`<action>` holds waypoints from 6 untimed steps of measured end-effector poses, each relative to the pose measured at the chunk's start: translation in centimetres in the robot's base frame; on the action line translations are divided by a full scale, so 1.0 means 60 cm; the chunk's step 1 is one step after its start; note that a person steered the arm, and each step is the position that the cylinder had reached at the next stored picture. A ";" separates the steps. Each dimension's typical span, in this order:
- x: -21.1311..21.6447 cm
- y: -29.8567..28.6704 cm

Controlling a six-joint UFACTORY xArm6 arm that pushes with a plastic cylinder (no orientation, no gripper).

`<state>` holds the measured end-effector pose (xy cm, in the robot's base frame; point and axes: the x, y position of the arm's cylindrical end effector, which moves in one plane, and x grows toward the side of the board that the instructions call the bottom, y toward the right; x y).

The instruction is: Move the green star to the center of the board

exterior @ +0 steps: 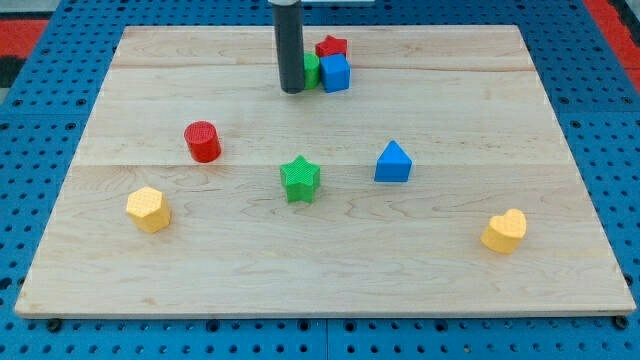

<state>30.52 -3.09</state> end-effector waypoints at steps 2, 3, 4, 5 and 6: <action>0.095 0.018; 0.138 0.037; 0.146 0.081; 0.183 0.123; 0.238 0.133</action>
<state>44.80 4.90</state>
